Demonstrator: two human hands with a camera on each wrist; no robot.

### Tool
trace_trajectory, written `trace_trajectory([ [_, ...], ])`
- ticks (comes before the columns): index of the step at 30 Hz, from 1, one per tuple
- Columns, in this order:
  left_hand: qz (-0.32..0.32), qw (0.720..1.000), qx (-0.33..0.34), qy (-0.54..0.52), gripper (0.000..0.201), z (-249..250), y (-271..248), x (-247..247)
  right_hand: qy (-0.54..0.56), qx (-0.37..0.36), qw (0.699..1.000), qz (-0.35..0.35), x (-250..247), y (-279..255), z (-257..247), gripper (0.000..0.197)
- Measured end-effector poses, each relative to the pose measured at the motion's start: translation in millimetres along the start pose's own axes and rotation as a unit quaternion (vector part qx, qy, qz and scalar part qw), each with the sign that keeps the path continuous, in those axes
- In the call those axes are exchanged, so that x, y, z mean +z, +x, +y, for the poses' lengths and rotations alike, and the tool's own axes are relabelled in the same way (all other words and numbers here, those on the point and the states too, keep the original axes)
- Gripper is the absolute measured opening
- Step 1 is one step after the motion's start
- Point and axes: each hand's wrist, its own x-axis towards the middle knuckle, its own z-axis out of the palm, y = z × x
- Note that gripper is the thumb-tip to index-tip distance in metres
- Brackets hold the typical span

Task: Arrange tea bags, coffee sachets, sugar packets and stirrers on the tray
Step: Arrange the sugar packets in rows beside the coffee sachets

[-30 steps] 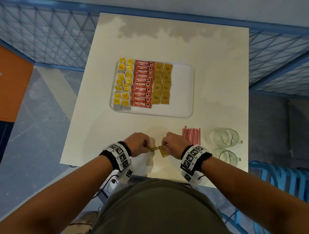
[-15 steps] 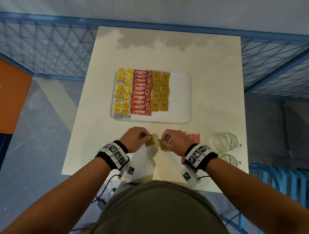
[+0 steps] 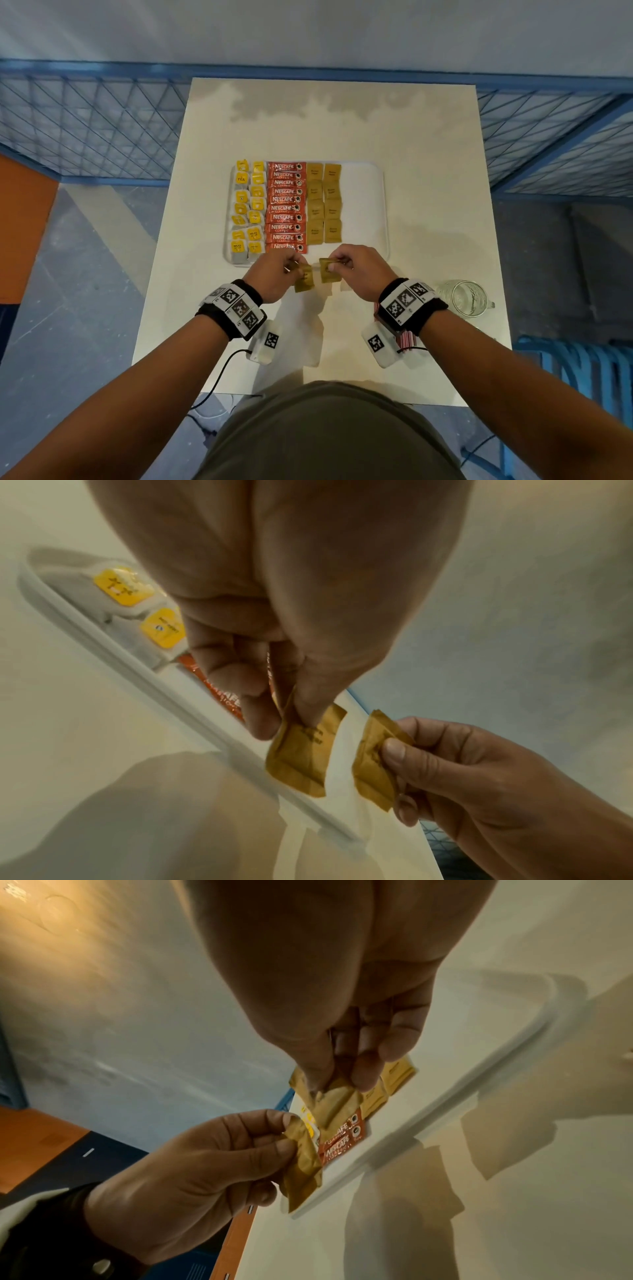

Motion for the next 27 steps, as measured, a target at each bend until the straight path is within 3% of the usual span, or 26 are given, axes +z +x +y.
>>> trace_trajectory([
  [8, 0.033, 0.999, -0.001, -0.005, 0.003, 15.1, 25.3, -18.9, 0.017, -0.005, 1.000, 0.022, -10.1, 29.6, 1.9, 0.001],
  [18, 0.056, 0.998, -0.010, -0.002, 0.013, 10.1, 54.2, -25.4, 0.039, 0.022, 0.994, 0.096, -22.0, 64.5, 3.4, 0.006],
  [27, 0.042, 0.998, -0.023, 0.045, 0.008, 4.7, 76.1, -16.8, -0.012, 0.068, 0.996, 0.049, 3.0, 76.3, 17.8, 0.007],
])
